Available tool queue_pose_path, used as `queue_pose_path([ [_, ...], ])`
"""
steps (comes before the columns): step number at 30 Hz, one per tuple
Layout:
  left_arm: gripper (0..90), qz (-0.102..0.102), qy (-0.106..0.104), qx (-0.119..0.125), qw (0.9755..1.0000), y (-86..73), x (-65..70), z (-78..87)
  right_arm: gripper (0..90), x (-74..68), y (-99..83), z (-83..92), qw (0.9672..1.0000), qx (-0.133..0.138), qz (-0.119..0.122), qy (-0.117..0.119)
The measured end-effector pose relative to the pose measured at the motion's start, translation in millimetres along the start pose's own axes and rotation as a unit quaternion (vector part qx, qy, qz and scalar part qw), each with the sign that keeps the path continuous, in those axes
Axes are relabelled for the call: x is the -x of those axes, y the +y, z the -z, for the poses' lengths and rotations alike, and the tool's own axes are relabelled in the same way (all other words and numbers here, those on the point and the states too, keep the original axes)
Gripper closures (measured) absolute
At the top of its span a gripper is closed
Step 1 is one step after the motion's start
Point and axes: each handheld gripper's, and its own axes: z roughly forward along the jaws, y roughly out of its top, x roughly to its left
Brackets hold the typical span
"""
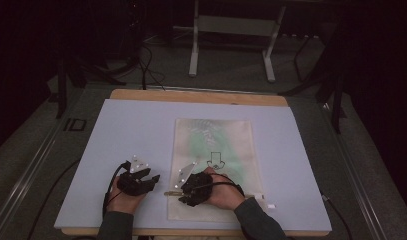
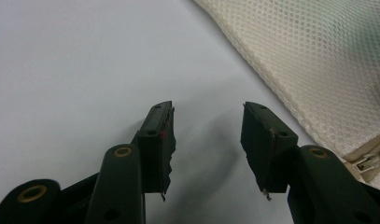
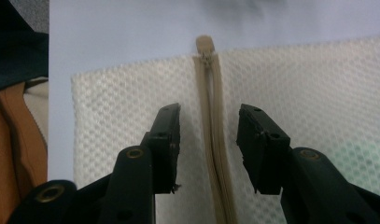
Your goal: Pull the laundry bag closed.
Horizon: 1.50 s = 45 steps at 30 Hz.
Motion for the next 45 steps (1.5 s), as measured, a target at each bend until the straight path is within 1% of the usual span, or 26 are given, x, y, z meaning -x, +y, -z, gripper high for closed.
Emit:
queue_pose_path([
  [9,53.4,0.006,0.005,0.003,1.0000,-0.7,-2.6,1.9,60.4,-1.3,10.7,-6.4,0.9999,0.010,0.002,0.002],
  [13,53.3,0.009,0.006,0.005,0.9999,-1.3,-4.8,3.2,62.7,-2.2,17.1,-11.5,0.9999,0.011,0.004,0.003],
  [19,53.3,0.009,0.008,0.006,0.9999,-1.6,-6.1,4.5,64.7,-1.8,24.9,-14.7,0.9997,0.024,0.007,0.004],
  [25,53.3,0.012,0.010,0.007,0.9999,-1.9,-7.2,5.2,67.2,-1.6,33.2,-20.0,0.9998,0.019,0.010,0.002],
  [26,53.3,0.014,0.010,0.007,0.9998,-2.3,-8.3,5.5,67.8,-2.0,35.6,-22.5,0.9997,0.022,0.011,-0.001],
  [31,53.1,0.015,0.011,0.005,0.9998,-2.7,-9.5,5.8,69.0,-2.6,40.1,-26.1,0.9998,0.015,0.012,-0.006],
  [32,53.1,0.016,0.011,0.005,0.9998,-2.6,-9.2,5.6,70.2,-2.9,42.5,-28.2,0.9998,0.010,0.011,-0.011],
  [33,53.1,0.016,0.011,0.005,0.9998,-2.6,-9.2,5.6,70.2,-2.9,42.5,-28.2,0.9998,0.010,0.011,-0.011],
  [36,53.1,0.015,0.010,0.005,0.9998,-2.5,-8.9,5.2,72.2,-5.4,45.7,-34.4,0.9998,-0.004,0.017,-0.013],
  [37,53.1,0.015,0.010,0.005,0.9998,-2.5,-8.9,5.2,72.2,-5.4,45.7,-34.4,0.9998,-0.004,0.017,-0.013],
  [38,53.1,0.015,0.011,0.005,0.9998,-2.6,-9.0,5.3,76.4,-6.7,47.6,-36.1,0.9997,-0.009,0.019,-0.014],
  [40,53.1,0.015,0.010,0.006,0.9998,-2.6,-8.9,5.3,79.7,-8.1,49.0,-36.4,0.9995,-0.013,0.023,-0.013],
  [44,53.1,0.015,0.010,0.006,0.9998,-2.5,-8.6,5.3,80.8,-7.2,49.4,-36.3,0.9995,-0.014,0.023,-0.015],
  [45,53.1,0.015,0.010,0.006,0.9998,-2.5,-8.6,5.3,81.0,-5.7,49.0,-35.9,0.9996,-0.011,0.018,-0.018],
])
